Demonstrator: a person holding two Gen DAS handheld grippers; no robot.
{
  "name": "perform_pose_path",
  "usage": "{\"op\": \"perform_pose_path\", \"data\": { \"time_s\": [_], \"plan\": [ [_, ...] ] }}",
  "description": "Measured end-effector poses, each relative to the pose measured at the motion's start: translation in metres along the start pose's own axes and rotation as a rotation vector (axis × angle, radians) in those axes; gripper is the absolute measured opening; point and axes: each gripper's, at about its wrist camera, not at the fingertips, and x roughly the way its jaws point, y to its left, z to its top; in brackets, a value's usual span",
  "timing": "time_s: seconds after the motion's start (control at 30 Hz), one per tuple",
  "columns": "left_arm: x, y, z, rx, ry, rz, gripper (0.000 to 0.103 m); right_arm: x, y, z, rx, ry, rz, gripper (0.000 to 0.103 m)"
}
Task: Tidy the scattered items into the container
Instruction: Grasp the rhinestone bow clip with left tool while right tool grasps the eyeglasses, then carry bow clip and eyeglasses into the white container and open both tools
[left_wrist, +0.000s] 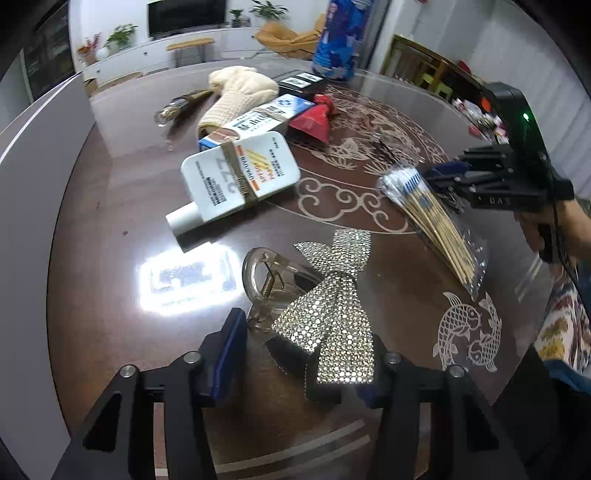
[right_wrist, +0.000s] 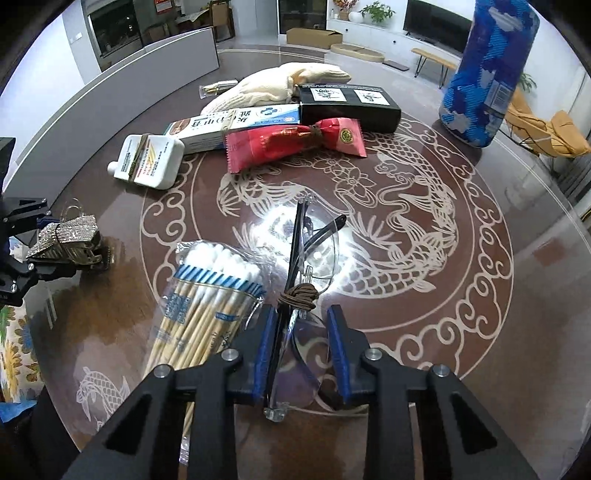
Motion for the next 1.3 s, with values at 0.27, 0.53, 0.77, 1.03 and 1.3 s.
{"op": "perform_pose_path", "data": {
  "time_s": [0.27,0.53,0.77,1.03,1.3],
  "plan": [
    [0.009,-0.011,0.013,0.081,-0.011,0.057,0.072,-0.008,-0.009,-0.015,0.032,0.011,0.027,0.027],
    [0.017,-0.017,0.017,0.052,-0.04,0.022,0.048,-0.012,-0.028,-0.018,0.091,0.009,0.003,0.031],
    [0.01,-0.013,0.007,-0.069,-0.105,0.013,0.047,-0.011,-0.03,-0.013,0.109,0.006,0.016,0.025],
    [-0.033,-0.01,-0.004,-0.178,-0.218,-0.008,0.047,-0.062,-0.031,-0.032,0.165,-0.098,0.003,0.024],
    [-0.127,0.047,-0.01,-0.262,-0.34,0.064,0.047,-0.1,0.03,0.011,0.084,-0.199,0.073,0.025]
  ]
}}
